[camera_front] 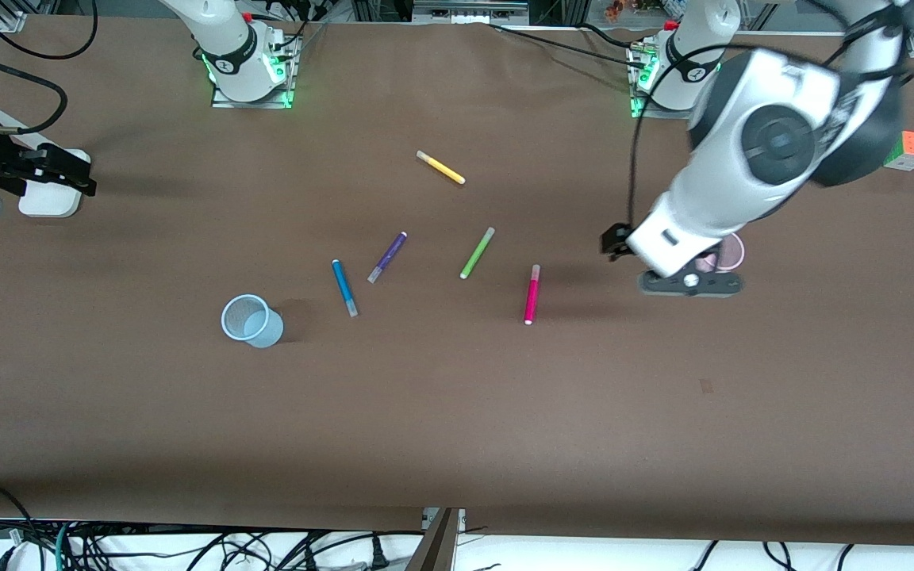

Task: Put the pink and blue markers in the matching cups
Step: 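Lower the left gripper over the pink marker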

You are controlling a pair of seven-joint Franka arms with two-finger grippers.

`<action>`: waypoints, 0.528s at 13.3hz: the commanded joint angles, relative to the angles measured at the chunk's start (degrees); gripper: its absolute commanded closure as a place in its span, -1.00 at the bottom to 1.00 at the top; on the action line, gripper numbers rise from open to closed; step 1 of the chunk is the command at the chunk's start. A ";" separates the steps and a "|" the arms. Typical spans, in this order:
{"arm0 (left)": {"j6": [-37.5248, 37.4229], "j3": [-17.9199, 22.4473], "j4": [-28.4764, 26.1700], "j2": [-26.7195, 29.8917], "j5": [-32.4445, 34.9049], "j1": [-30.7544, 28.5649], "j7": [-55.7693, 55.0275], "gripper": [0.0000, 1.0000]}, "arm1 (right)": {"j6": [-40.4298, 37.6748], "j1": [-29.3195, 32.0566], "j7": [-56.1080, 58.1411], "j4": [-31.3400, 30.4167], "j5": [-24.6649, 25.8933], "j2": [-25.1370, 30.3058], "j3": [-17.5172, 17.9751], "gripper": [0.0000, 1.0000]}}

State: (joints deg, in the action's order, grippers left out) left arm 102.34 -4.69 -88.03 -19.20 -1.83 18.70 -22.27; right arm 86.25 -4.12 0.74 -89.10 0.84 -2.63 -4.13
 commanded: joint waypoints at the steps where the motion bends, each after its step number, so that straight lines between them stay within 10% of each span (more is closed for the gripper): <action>1: 2.42 0.73 1.37 -4.16 -1.07 3.09 -2.07 -1.00 | -0.47 0.17 0.23 1.48 1.36 -0.62 0.08 -1.00; 7: 7.43 0.73 1.37 -10.58 -0.28 6.78 -6.29 -1.00 | -0.47 -0.09 0.23 1.48 1.19 -0.97 0.08 -1.00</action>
State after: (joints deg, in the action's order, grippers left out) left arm 108.27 -4.67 -88.04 -27.26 -1.83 24.02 -26.78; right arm 86.25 -4.13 0.74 -89.09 1.52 -2.66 -4.13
